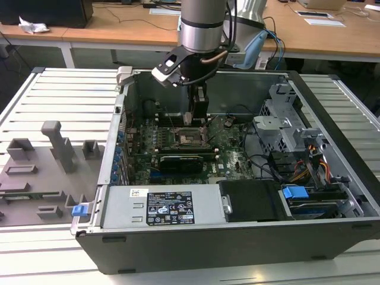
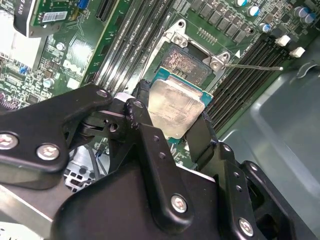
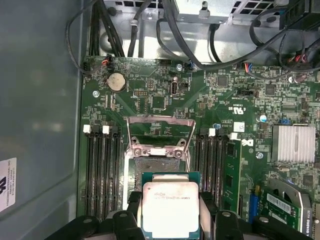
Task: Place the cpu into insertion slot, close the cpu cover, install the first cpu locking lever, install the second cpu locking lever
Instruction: 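Place the cpu into insertion slot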
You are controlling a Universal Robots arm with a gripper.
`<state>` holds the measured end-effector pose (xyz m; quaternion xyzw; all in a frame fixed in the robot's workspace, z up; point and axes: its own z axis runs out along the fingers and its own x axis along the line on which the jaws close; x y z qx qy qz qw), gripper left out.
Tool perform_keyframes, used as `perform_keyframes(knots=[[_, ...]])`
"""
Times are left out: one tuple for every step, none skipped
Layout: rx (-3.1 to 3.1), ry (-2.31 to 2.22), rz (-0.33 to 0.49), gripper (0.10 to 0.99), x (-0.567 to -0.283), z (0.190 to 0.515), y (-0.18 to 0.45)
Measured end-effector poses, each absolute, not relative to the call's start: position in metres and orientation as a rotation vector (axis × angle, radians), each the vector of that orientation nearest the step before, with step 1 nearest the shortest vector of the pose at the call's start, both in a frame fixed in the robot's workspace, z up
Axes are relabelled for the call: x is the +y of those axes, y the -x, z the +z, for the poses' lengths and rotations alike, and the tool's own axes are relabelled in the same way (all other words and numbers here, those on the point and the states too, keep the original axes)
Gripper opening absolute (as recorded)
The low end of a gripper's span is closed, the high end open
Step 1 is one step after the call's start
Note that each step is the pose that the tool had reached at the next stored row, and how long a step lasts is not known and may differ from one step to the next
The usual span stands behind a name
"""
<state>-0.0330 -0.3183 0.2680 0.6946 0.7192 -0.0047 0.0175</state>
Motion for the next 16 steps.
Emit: perform_keyframes(knots=[[2.235, -2.158, -0.015, 0.541, -0.318, 0.265, 0.033], [2.235, -2.158, -0.015, 0.541, -0.318, 0.263, 0.033], [2.235, -2.158, -0.016, 0.541, -0.318, 0.259, 0.033], [2.235, -2.158, -0.016, 0.541, -0.318, 0.258, 0.033], [2.235, -2.158, -0.016, 0.541, -0.318, 0.257, 0.033], [2.235, -2.158, -0.016, 0.541, -0.318, 0.256, 0.033], [2.235, -2.158, -0.017, 0.541, -0.318, 0.252, 0.033], [2.235, -2.158, -0.017, 0.541, -0.318, 0.25, 0.033], [2.235, -2.159, -0.017, 0.541, -0.318, 0.247, 0.033], [2.235, -2.159, -0.017, 0.541, -0.318, 0.246, 0.033], [2.235, -2.159, -0.018, 0.541, -0.318, 0.244, 0.033], [2.235, -2.159, -0.018, 0.541, -0.318, 0.241, 0.033], [2.235, -2.159, -0.018, 0.541, -0.318, 0.238, 0.033], [2.236, -2.159, -0.018, 0.541, -0.318, 0.236, 0.033], [2.235, -2.159, -0.018, 0.541, -0.318, 0.234, 0.033], [2.235, -2.159, -0.019, 0.541, -0.318, 0.234, 0.033]])
